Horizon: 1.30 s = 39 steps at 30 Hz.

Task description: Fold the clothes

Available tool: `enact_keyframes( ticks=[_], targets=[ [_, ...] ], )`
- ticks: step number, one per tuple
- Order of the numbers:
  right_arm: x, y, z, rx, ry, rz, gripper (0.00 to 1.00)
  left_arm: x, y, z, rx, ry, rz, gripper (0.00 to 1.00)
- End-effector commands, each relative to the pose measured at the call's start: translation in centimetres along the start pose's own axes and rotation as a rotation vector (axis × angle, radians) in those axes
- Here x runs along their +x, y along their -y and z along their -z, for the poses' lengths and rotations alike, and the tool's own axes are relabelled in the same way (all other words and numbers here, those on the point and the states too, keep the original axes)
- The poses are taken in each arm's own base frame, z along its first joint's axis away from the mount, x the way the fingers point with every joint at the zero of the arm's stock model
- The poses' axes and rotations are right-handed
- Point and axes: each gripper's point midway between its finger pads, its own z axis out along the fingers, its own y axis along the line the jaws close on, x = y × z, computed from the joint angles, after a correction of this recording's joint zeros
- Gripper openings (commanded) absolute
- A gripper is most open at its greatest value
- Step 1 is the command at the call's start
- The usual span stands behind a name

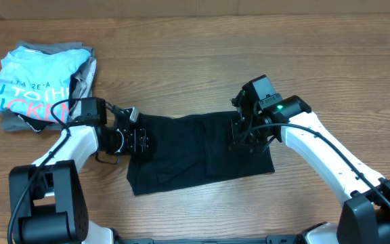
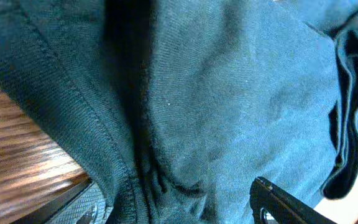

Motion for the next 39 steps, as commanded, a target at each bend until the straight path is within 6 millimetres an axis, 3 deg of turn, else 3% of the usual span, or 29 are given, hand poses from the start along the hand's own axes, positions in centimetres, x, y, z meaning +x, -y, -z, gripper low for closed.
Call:
enact_keyframes(
  ticks=[1,5,11,17,20,23,31,37,39],
  targets=[
    [-0.3,-0.1,0.5,0.0,0.01,0.028,0.17,8.5,-9.0,-1.0,-0.428,-0.222,0.336,0.78],
    [-0.1,0.0,0.5,0.003,0.004,0.026,0.17,8.8,-10.2,0.0,-0.409,-0.202,0.435,0.81],
    [-0.5,-0.2,0.5,-0.004,0.02,0.033,0.17,8.7,-9.4,-0.3,-0.355,-0.209,0.405,0.77],
    [-0.6,-0.2,0.5,-0.005,0.024,0.035,0.17,8.7,-6.4,-2.0,-0.299,-0.261,0.24,0.75],
    [-0.6,-0.2,0.5,-0.005,0.023,0.035,0.17,9.8,-4.0,-3.1,-0.238,-0.311,0.197,0.74],
    [-0.7,-0.3,0.5,-0.007,0.028,0.037,0.17,10.6,-3.6,-3.4,-0.237,-0.329,0.207,0.77],
    [-0.7,-0.3,0.5,-0.006,0.027,0.036,0.17,9.7,-1.7,-4.0,-0.11,-0.296,0.212,0.73],
    [-0.7,-0.3,0.5,-0.006,0.026,0.036,0.17,9.3,0.2,-4.4,-0.008,-0.288,0.179,0.6],
    [-0.7,-0.3,0.5,-0.005,0.026,0.036,0.17,9.5,0.2,-4.3,-0.01,-0.295,0.182,0.41]
  ],
)
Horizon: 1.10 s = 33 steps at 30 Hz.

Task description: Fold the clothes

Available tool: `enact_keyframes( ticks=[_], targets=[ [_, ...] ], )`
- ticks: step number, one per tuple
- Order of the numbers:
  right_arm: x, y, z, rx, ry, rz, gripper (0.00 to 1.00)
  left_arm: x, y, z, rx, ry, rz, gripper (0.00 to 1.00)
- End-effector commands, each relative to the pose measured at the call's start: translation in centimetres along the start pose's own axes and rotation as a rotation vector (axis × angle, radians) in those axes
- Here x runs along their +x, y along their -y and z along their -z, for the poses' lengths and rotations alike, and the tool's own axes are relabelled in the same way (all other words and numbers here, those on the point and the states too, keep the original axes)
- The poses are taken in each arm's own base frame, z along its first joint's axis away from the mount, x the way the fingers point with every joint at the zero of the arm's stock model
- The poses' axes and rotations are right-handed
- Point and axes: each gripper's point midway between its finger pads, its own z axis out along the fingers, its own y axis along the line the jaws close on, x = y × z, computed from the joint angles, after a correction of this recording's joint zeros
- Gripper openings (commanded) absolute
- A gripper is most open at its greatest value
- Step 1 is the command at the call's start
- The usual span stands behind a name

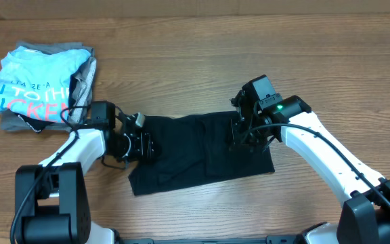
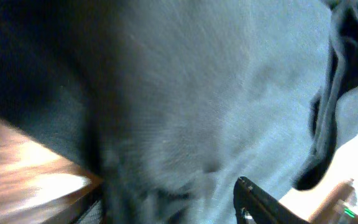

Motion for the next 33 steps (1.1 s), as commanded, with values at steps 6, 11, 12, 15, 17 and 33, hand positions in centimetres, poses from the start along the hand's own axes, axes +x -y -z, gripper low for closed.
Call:
enact_keyframes(
  ticks=[6,11,12,15,17,33],
  targets=[
    [-1.0,2.2,0.8,0.124,0.051,-0.003,0.16,6.7,-4.5,-1.7,-0.155,-0.235,0.147,0.04],
    [-1.3,4.0,1.8,0.138,0.063,-0.065,0.15,3.7,-4.8,2.3,-0.212,-0.2,0.173,0.04],
    [-1.4,4.4,2.1,0.141,0.066,-0.081,0.15,2.7,-4.9,3.7,-0.245,-0.182,0.175,0.04],
    [-1.7,6.0,3.2,0.148,0.085,-0.136,0.15,-0.1,-4.3,7.6,-0.309,-0.126,0.144,0.04],
    [-1.9,6.9,4.0,0.151,0.104,-0.169,0.15,-1.8,-3.2,10.0,-0.327,-0.089,0.108,0.04],
    [-2.6,9.5,6.4,0.154,0.169,-0.252,0.15,-5.6,11.2,6.7,-0.407,-0.055,-0.223,0.06]
  ],
)
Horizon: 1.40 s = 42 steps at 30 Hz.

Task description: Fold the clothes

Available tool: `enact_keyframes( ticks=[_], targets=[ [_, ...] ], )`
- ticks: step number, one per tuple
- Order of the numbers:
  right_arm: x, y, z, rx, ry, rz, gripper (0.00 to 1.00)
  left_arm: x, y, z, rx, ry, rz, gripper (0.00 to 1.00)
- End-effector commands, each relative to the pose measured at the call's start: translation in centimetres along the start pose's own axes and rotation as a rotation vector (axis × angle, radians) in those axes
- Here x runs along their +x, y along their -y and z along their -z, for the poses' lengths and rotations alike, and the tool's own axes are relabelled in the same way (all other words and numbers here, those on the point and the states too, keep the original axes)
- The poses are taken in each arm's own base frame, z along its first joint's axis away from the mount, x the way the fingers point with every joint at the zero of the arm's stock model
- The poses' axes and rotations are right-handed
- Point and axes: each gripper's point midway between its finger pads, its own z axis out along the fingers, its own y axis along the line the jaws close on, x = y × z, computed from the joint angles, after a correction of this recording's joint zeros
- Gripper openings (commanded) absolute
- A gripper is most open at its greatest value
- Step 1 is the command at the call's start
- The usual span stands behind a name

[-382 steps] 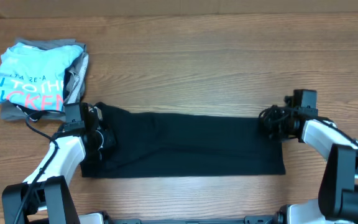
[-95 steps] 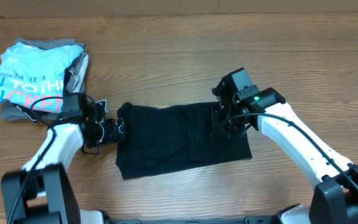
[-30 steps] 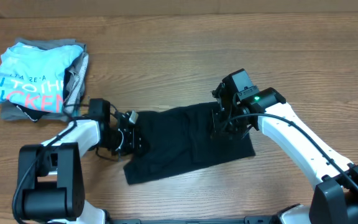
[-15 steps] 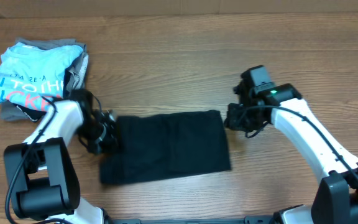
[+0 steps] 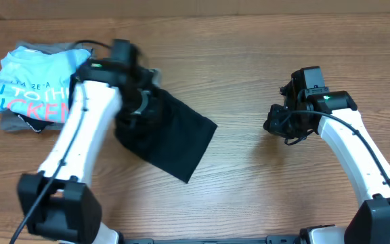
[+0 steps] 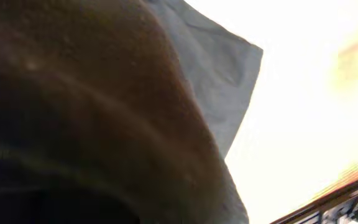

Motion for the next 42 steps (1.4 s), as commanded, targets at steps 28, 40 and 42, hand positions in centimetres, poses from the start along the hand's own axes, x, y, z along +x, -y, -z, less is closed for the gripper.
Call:
enact_keyframes(
  ticks=[28,40,42],
  targets=[
    [0.9,-9.3,2.9,-0.488,0.0,0.305,0.24,-2.3,-2.8,0.7,-0.226,-0.123,0.132,0.45],
    [0.5,-19.7,0.0,-0.471,0.211,0.496,0.48,1.3,-5.1,-1.8,-0.151,-0.271,0.142,0.46],
    [-0.1,-20.2,-1.2,-0.441,0.239,0.491,0.49,2.7,-5.4,-2.8,-0.153,-0.319,0.147,0.45]
  ],
)
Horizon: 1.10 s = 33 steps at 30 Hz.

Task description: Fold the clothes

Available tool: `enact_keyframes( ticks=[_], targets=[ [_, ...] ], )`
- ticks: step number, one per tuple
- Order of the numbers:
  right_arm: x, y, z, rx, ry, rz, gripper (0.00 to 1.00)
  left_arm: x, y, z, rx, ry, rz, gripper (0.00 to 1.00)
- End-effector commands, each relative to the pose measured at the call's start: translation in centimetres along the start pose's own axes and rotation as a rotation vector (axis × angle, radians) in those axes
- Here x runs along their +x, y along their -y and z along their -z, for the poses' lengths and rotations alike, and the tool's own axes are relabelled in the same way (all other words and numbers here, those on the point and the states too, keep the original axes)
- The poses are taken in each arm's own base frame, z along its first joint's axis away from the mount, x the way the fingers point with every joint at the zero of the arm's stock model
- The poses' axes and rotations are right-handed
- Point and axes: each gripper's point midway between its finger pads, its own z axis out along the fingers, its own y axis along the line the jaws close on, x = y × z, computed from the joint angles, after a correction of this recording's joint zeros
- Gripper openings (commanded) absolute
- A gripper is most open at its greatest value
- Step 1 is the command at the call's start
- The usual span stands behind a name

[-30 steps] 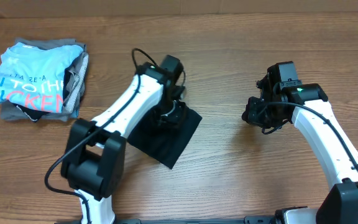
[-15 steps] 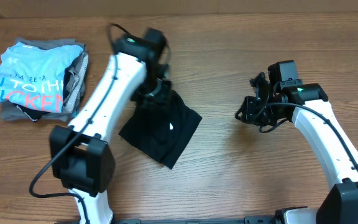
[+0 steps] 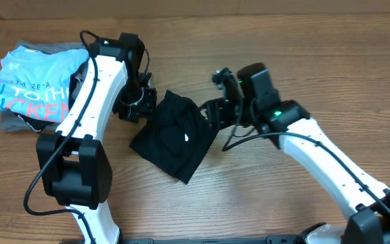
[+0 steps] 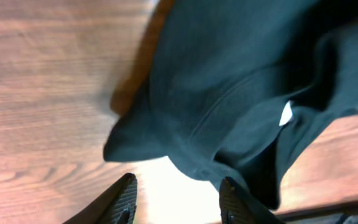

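Note:
A black garment (image 3: 173, 135) lies in a rumpled, roughly folded heap in the middle of the table, with a small white tag (image 3: 185, 137) showing. The left wrist view shows the same cloth (image 4: 229, 81) and tag (image 4: 285, 115). My left gripper (image 3: 136, 107) sits at its upper left edge; its fingers (image 4: 178, 185) stand open over bare wood with nothing between them. My right gripper (image 3: 212, 112) is at the garment's upper right edge. The overhead view does not show how its jaws stand.
At the far left stands a stack of folded clothes (image 3: 36, 85), a light blue lettered shirt on top of grey ones. The wooden table (image 3: 303, 61) extends to the right and front of the garment.
My left gripper held the black garment up beside the stack; now it is open and the garment lies on the table. My right arm has moved left to the garment's edge.
The garment first lay spread flat across the middle, my left gripper at its left edge and my right on its right part. Later it hung from my left gripper near the stack, the right gripper away from it. Now it lies released in a heap.

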Motion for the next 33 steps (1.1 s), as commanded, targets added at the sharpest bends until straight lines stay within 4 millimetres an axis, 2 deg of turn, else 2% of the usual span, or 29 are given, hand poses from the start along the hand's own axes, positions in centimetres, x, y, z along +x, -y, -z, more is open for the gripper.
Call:
enact_keyframes(
  ticks=[1,4,8,11,14,16,18,20,22,26,30,33],
  targets=[
    [-0.8,1.6,-2.4,0.102,0.037,-0.039,0.49,2.1,-0.3,-2.7,0.01,-0.086,-0.021,0.44],
    [-1.3,2.5,-4.4,0.094,0.051,-0.051,0.49,3.0,-0.5,-5.0,0.026,-0.123,-0.019,0.42],
    [-0.6,4.1,-6.8,0.096,0.031,-0.137,0.49,3.6,-0.3,-7.0,0.063,-0.14,-0.024,0.42],
    [-0.6,4.0,-7.8,0.057,0.028,-0.172,0.52,3.9,-0.5,-8.1,0.062,-0.146,-0.023,0.43],
    [-0.8,4.1,-7.8,0.063,0.037,-0.176,0.34,4.2,-0.6,-8.7,0.061,-0.154,-0.022,0.44],
    [-0.5,5.9,-7.4,0.143,0.042,-0.216,0.26,4.3,-0.6,-8.8,0.061,-0.156,-0.021,0.43],
    [-0.3,7.5,-6.9,0.208,0.042,-0.24,0.23,4.3,-0.6,-8.8,0.06,-0.155,-0.022,0.43],
    [0.0,8.2,-6.6,0.221,0.031,-0.26,0.22,4.2,-0.7,-8.8,0.059,-0.152,-0.022,0.43],
    [0.4,7.1,-6.4,0.14,-0.01,-0.278,0.22,4.2,-0.7,-8.8,0.058,-0.151,-0.022,0.43],
    [0.3,2.7,-5.0,-0.077,-0.064,-0.313,0.22,4.1,-0.7,-8.8,0.057,-0.148,-0.023,0.44],
    [-0.5,1.4,-3.3,-0.083,-0.042,-0.434,0.19,4.0,-0.7,-8.8,0.058,-0.144,-0.024,0.45],
    [-1.5,-0.3,-2.3,-0.125,-0.01,-0.443,0.24,3.8,-0.6,-8.8,0.06,-0.136,-0.03,0.46]
  ],
)
